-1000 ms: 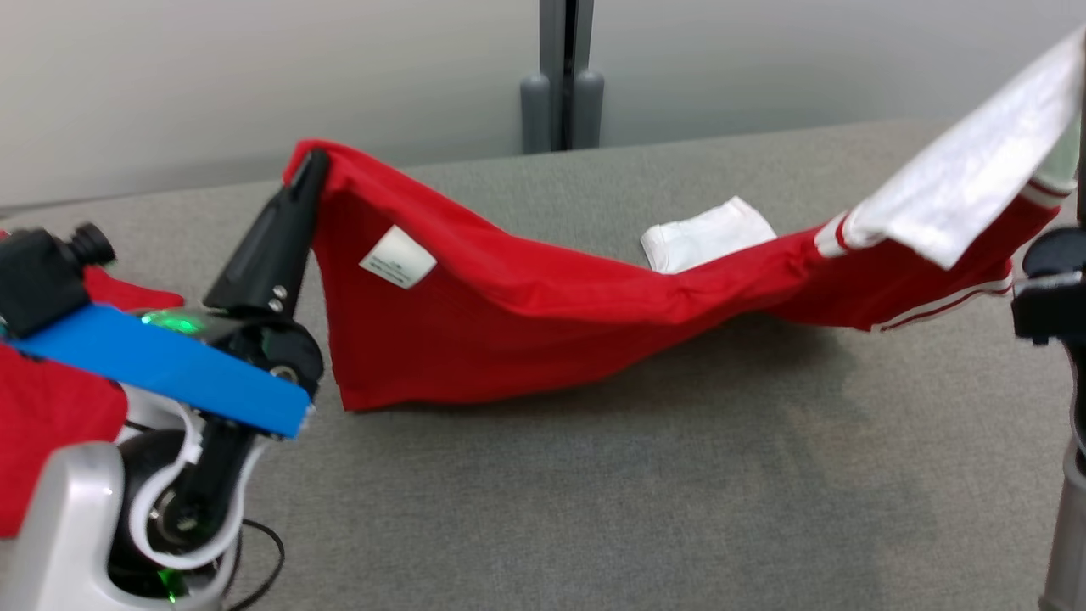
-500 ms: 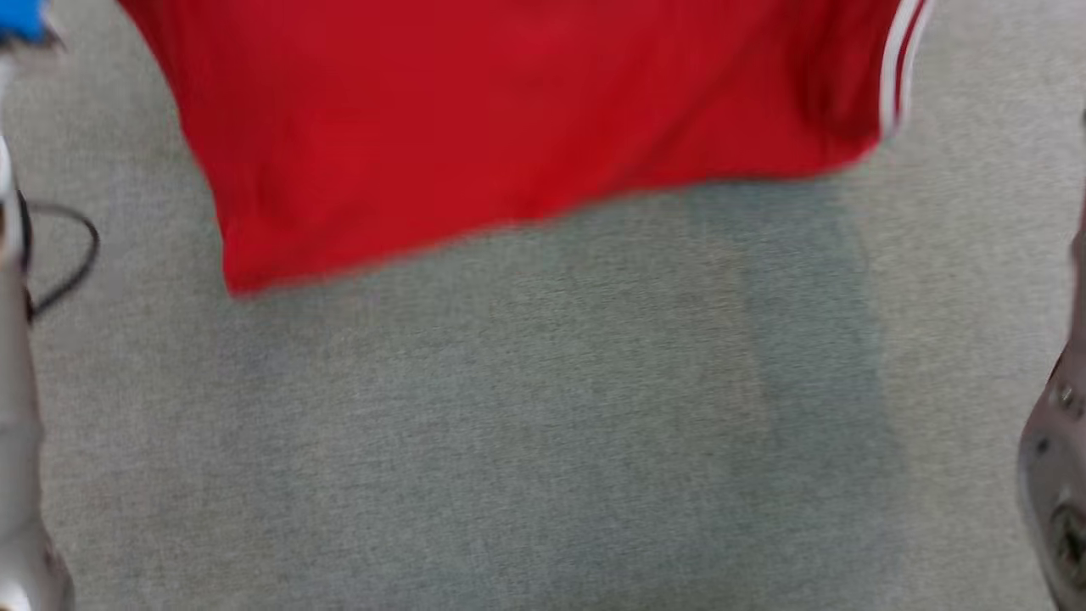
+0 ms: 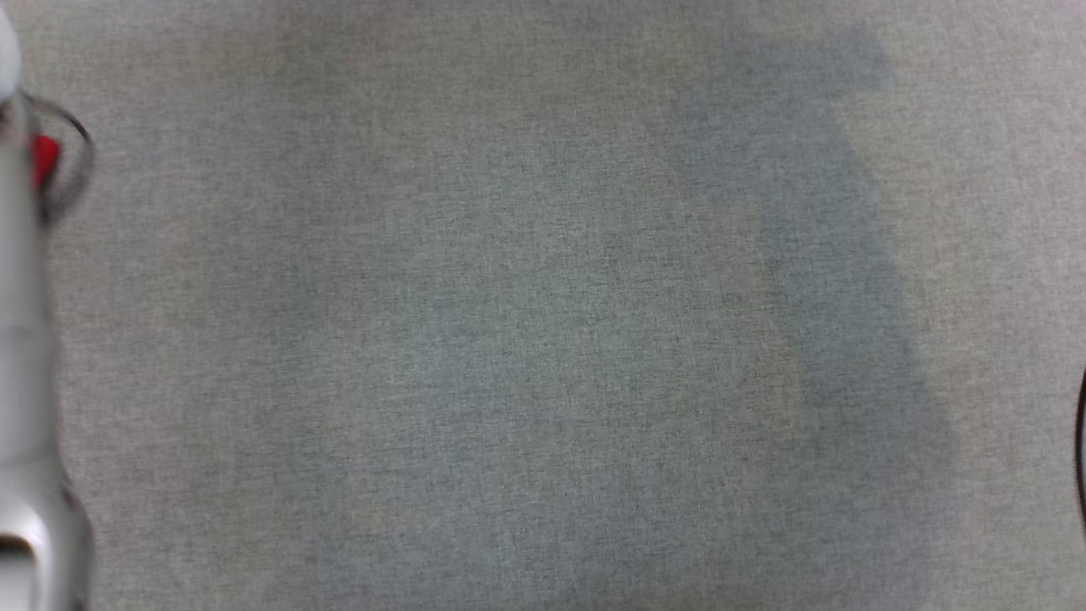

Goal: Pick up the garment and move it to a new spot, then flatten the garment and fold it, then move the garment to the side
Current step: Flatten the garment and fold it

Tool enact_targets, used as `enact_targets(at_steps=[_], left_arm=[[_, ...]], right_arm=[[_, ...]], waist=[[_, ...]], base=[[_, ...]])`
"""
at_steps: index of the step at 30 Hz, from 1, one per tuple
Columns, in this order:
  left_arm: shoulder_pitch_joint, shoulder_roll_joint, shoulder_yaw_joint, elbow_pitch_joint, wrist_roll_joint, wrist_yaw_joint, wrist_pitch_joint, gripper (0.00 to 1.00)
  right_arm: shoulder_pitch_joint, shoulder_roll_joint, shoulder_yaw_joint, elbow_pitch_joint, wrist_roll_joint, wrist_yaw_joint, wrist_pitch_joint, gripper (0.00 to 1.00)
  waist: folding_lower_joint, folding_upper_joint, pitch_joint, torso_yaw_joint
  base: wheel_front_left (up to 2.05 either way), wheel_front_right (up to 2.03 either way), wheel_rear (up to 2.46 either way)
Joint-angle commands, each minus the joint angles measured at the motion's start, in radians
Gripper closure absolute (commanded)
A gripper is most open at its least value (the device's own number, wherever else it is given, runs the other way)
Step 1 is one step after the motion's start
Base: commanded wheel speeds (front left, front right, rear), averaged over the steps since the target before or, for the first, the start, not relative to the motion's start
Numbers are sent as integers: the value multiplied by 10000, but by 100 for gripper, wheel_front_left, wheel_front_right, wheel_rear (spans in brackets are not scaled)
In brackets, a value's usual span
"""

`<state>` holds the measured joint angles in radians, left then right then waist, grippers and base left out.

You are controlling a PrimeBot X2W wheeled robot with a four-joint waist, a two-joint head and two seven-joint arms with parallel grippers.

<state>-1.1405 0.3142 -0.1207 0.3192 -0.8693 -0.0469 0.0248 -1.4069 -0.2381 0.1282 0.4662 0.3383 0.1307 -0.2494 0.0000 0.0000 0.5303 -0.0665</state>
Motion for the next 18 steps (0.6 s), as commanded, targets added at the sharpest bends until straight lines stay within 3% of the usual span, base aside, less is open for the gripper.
enact_targets(at_steps=[1, 5, 10, 14, 18], left_arm=[[646, -61, -138, 221, 85, -143, -198, 100], [2352, -283, -520, 727, 186, -373, -680, 100], [4919, -497, -939, 1172, -21, -619, -1109, 100], [6814, -515, -1170, 1407, -191, -688, -1194, 100], [8339, -294, -1382, 1068, -142, -553, -987, 100]], right_arm=[[848, -125, 194, 204, 241, 1, -74, 100], [2957, -190, 529, 448, 1185, 1, -58, 100], [6221, -251, 406, -228, 2257, 1, 230, 100], [8743, -109, -122, -585, 2449, 1, 1300, 100], [10834, 55, -957, -1357, 1900, 1, 2813, 100]], waist=[[0, 0, -57, 14], [0, 0, -405, 59], [0, 0, -1172, 109], [0, 0, -2002, 103], [0, 0, -2680, 132]], base=[[0, 0, 0], [0, 0, 0], [0, 0, 0], [0, 0, 0], [0, 0, 0]])
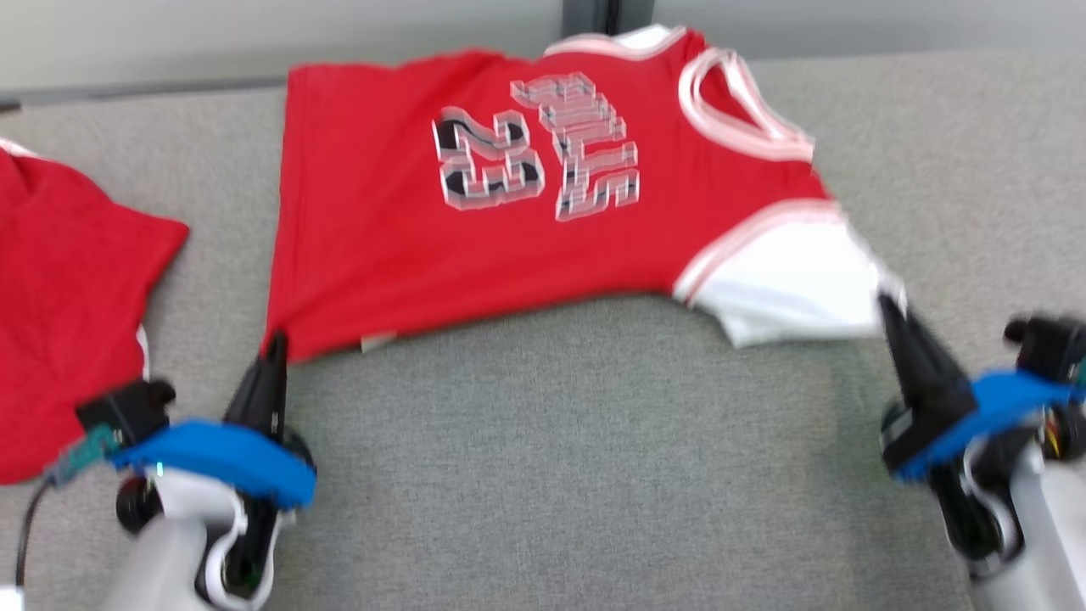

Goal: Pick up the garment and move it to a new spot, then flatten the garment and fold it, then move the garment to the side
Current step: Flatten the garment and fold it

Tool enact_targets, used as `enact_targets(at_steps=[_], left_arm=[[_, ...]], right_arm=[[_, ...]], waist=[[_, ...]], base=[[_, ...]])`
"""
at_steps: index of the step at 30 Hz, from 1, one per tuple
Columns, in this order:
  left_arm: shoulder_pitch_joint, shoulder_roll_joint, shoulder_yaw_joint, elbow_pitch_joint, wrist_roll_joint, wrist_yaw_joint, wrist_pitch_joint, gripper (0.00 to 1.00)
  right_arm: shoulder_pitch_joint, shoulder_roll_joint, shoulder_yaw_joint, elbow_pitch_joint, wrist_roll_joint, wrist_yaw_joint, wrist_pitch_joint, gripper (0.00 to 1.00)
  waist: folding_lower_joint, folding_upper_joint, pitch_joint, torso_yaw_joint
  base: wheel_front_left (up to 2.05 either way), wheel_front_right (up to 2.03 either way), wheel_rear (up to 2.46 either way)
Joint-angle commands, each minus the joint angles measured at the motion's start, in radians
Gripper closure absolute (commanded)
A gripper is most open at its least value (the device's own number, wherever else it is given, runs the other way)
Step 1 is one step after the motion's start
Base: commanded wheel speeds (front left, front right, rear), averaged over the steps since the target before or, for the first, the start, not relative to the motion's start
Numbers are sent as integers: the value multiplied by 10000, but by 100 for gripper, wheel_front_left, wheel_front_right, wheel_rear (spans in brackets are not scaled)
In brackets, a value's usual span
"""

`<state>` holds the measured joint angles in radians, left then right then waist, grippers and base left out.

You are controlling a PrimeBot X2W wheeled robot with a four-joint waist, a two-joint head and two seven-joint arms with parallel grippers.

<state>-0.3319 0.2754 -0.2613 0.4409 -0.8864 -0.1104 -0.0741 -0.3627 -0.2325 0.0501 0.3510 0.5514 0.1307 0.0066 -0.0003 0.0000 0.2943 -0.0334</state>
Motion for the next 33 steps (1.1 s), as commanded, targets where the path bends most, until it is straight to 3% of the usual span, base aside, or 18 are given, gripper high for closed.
enact_targets(at_steps=[1, 3, 4, 5, 11, 20, 26, 33], left_arm=[[629, 113, 10, -332, -25, 154, 79, 100], [1021, 118, 5, -552, -135, 210, 158, 100], [1722, 201, 19, -1087, -261, 358, 294, 100], [1722, 201, 19, -1087, -261, 358, 294, 100], [3732, 441, 23, -3024, -527, 1025, 803, 100], [5891, 1148, 109, -5654, -694, 2003, 1654, 100], [5605, 1022, 50, -6536, -823, 2111, 1792, 100], [4064, 512, -204, -6310, -1117, 2097, 2232, 100]], right_arm=[[862, 85, -391, -489, -442, 1, 689, 100], [1309, 226, -636, -876, -623, 1, 1074, 100], [2168, 565, -1176, -1737, -957, 1, 1831, 100], [2168, 565, -1176, -1737, -957, 1, 1831, 100], [4515, 1505, -2293, -4661, -1230, 1, 4162, 100], [6971, 1815, -3074, -7710, -982, 1, 7107, 100], [6002, 1818, -2907, -8341, -1039, 1, 6535, 100], [3724, 1737, -2170, -7614, -1367, 1, 6156, 100]], waist=[[3, 0, -460, -195], [3, 0, -596, -178], [3, 0, -816, -132], [3, 0, -816, -132], [3, 0, -1151, 91], [3, 0, -1135, 97], [3, 0, -1065, 164], [3, 0, -795, 289]], base=[[0, 0, 0], [0, 0, 0], [0, 0, 0], [0, 0, 0], [0, 0, 0], [0, 0, 0], [0, 0, 0], [0, 0, 0]])
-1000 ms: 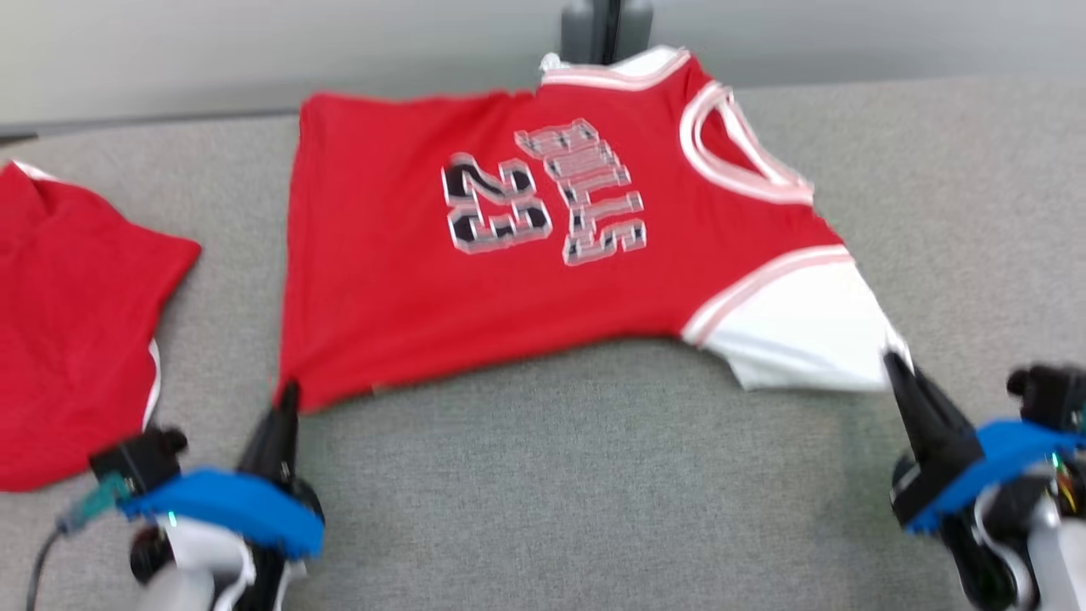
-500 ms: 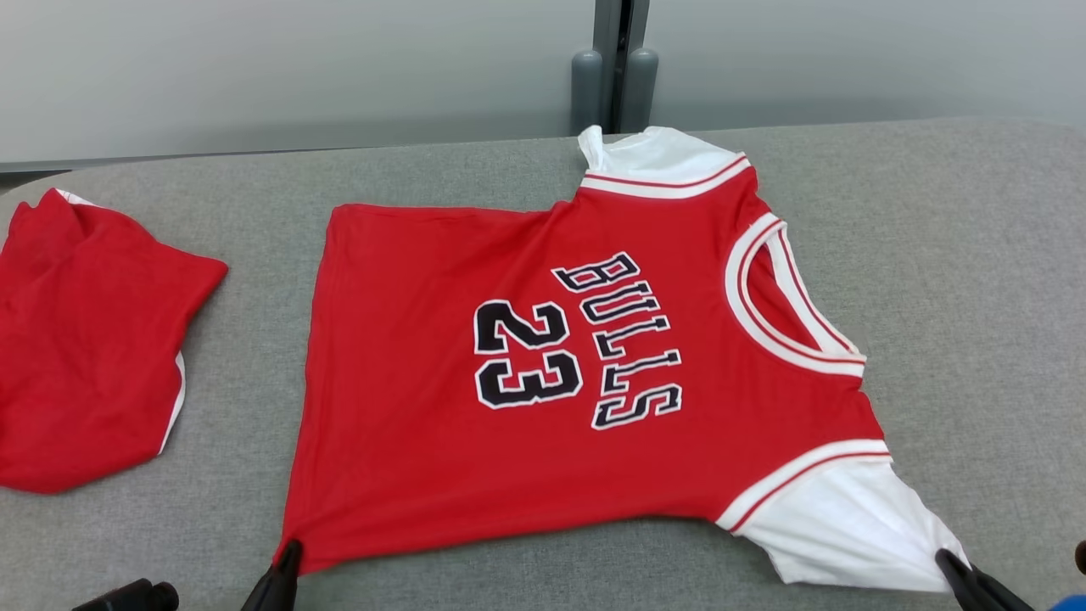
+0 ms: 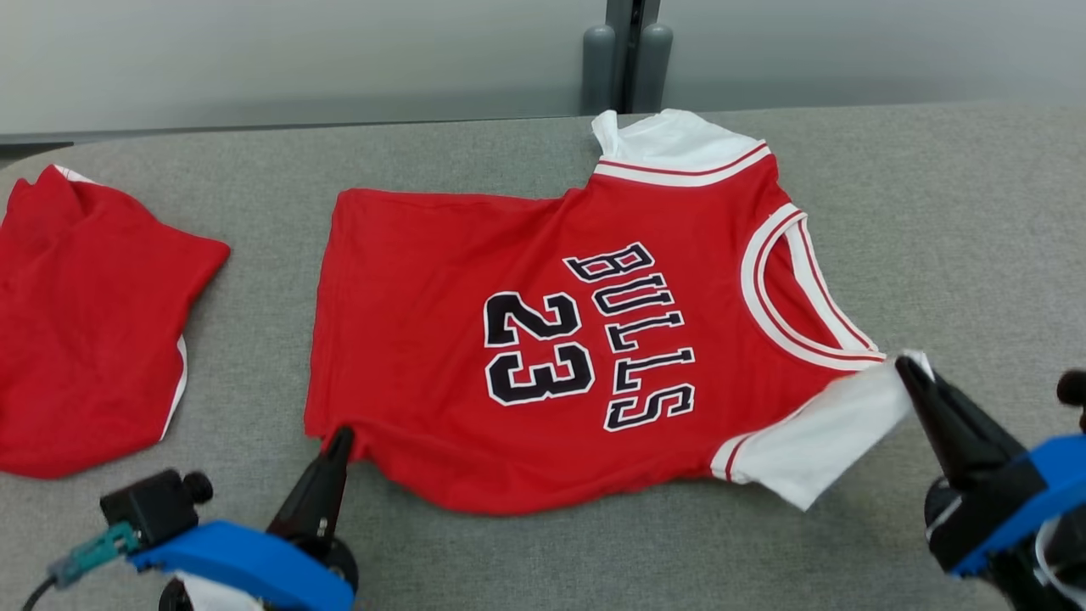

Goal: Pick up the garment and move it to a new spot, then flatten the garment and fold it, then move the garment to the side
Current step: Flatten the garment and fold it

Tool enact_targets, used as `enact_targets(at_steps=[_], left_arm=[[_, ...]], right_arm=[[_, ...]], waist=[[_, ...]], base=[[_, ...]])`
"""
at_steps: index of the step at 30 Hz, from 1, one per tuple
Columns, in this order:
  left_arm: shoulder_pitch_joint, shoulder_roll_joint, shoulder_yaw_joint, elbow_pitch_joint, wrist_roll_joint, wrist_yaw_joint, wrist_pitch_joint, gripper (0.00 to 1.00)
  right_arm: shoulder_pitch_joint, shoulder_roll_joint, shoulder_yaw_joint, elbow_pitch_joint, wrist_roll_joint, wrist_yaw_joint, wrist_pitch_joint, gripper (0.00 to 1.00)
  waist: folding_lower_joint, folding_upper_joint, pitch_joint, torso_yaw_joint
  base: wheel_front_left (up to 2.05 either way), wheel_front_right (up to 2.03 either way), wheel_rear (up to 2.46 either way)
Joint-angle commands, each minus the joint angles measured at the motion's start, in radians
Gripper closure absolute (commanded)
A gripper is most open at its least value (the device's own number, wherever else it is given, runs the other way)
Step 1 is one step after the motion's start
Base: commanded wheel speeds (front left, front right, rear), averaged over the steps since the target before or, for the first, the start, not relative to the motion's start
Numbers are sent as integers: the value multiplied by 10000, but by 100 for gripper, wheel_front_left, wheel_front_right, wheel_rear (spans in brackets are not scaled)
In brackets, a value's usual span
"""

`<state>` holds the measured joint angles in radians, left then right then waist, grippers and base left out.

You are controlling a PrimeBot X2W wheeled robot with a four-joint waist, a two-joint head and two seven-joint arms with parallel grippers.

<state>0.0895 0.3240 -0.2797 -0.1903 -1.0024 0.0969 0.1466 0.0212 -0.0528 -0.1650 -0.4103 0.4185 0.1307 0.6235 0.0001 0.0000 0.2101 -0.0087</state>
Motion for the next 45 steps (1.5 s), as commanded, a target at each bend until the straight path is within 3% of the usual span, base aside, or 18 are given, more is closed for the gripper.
enact_targets(at_steps=[1, 13, 19, 20, 21, 22, 24, 32, 38, 45], left_arm=[[-407, -58, -55, 138, 41, 52, 69, 100], [-2780, -884, -1, 2369, 94, 369, -90, 100], [-3390, -1103, -97, 3349, 248, 214, -342, 100], [-3458, -1138, -102, 3463, 253, 159, -376, 100], [-3522, -1180, -85, 3565, 245, 153, -428, 100], [-3575, -1221, -43, 3669, 250, 149, -531, 91], [-3659, -1261, -61, 3849, 284, 85, -661, 0], [-3366, -668, -641, 4058, 1595, -257, -1585, 0], [-2888, -278, -1131, 4085, 2571, -133, -2111, 0], [-3087, -189, -1697, 4894, 3449, 215, -2263, 0]], right_arm=[[-436, -116, 28, 187, -36, 1, -3, 100], [-3558, -700, 134, 3074, 66, 1, -481, 100], [-4651, -844, 251, 4382, -73, 1, -1110, 100], [-4784, -858, 285, 4584, -106, 1, -1218, 74], [-4917, -893, 337, 4728, -131, 3, -1409, 40], [-5078, -875, 268, 4850, -132, 1, -1694, 0], [-5303, -860, 337, 5127, -157, 1, -2228, 0], [-5054, -1087, 428, 5736, 9, 1, -3907, 0], [-3929, -1139, 74, 5413, -352, 1, -3933, 0], [-2789, -503, -616, 5010, -972, 1, -3850, 0]], waist=[[-1, 0, 115, 80], [-1, 0, 1029, 441], [-1, 0, 1295, 559], [-1, 0, 1313, 577], [-1, 0, 1328, 599], [-1, 0, 1340, 617], [-1, 0, 1335, 649], [-1, 0, 903, 693], [-1, 0, 621, 637], [-1, 0, 707, 541]], base=[[0, 0, 0], [0, 0, 0], [0, 0, 0], [0, 0, 0], [0, 0, 0], [0, 0, 0], [0, 0, 0], [0, 0, 0], [0, 0, 0], [0, 0, 0]])
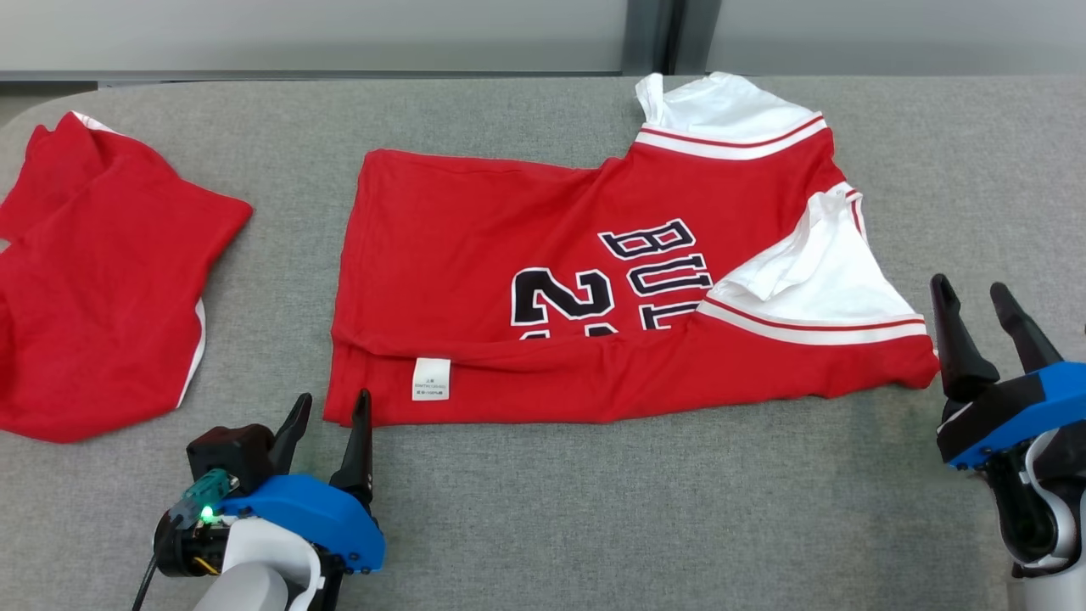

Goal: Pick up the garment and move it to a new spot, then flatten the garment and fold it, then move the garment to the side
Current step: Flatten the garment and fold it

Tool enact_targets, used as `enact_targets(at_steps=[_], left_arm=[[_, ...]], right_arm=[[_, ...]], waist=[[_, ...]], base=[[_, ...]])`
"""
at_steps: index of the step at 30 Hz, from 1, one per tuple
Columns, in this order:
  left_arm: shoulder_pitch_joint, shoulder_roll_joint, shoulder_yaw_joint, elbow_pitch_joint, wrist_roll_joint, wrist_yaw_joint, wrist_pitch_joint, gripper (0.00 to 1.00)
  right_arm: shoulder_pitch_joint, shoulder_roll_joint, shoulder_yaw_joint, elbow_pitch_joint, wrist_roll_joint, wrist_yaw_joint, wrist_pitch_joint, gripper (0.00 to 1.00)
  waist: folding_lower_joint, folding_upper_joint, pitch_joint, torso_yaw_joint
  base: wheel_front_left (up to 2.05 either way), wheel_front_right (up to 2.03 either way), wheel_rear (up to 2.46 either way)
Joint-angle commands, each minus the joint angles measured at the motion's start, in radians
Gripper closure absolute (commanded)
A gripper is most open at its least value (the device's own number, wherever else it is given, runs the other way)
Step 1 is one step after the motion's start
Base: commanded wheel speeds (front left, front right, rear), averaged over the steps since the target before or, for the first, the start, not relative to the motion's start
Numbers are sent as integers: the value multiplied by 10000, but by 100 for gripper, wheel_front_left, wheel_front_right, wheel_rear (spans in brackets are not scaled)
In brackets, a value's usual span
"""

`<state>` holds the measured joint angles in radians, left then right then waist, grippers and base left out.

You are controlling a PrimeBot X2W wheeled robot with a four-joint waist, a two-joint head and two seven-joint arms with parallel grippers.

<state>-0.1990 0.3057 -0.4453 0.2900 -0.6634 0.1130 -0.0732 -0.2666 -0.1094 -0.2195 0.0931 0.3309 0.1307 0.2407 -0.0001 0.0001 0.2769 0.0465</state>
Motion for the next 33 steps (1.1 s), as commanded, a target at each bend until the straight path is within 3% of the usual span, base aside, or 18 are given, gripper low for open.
enact_targets(at_steps=[1, 7, 8, 9, 10, 21, 22, 23, 26, 30, 33], left_arm=[[-254, -40, -57, 235, 128, 108, -104, 0], [-626, -183, -266, 1103, 369, 172, -202, 0], [-686, -200, -311, 1276, 418, 170, -217, 9], [-750, -242, -316, 1439, 427, 204, -285, 89], [-764, -314, -348, 1572, 427, 192, -282, 100], [-1106, -615, -480, 2315, 357, -43, -599, 100], [-1137, -639, -501, 2351, 360, -67, -625, 100], [-1158, -659, -516, 2366, 359, -103, -664, 100], [-1137, -641, -537, 2387, 344, -137, -751, 100], [-709, -346, -380, 1927, 251, -36, -825, 100], [-220, 1, -331, 1397, 264, 220, -588, 100]], right_arm=[[145, 158, -115, 19, -204, 1, -63, 0], [167, 444, -340, 527, -777, 1, -331, 0], [133, 484, -383, 673, -900, 1, -363, 0], [92, 517, -424, 810, -1029, 1, -400, 0], [44, 535, -485, 953, -1164, 1, -398, 0], [-452, 608, -382, 2948, -2018, 3, 26, 0], [-422, 630, -251, 3066, -1955, 5, 78, 35], [-404, 646, -132, 3112, -1971, 14, 72, 100], [-154, 629, -84, 2939, -1937, 9, -102, 100], [517, 569, -275, 1838, -1788, 1, -321, 100], [1192, 568, -351, 1068, -1666, 0, -108, 100]], waist=[[1, -1, 71, -24], [1, -1, 283, -37], [1, -1, 319, -35], [1, -1, 359, -34], [1, -1, 391, -30], [1, -1, 538, 140], [1, -1, 525, 159], [1, -1, 498, 178], [1, -1, 301, 194], [1, -1, -195, 61], [1, -1, -483, -38]], base=[[0, 0, 0], [0, 0, 0], [0, 0, 0], [0, 0, 0], [0, 0, 0], [0, 0, 0], [0, 0, 0], [0, 0, 0], [0, 0, 0], [0, 0, 0], [0, 0, 0]])
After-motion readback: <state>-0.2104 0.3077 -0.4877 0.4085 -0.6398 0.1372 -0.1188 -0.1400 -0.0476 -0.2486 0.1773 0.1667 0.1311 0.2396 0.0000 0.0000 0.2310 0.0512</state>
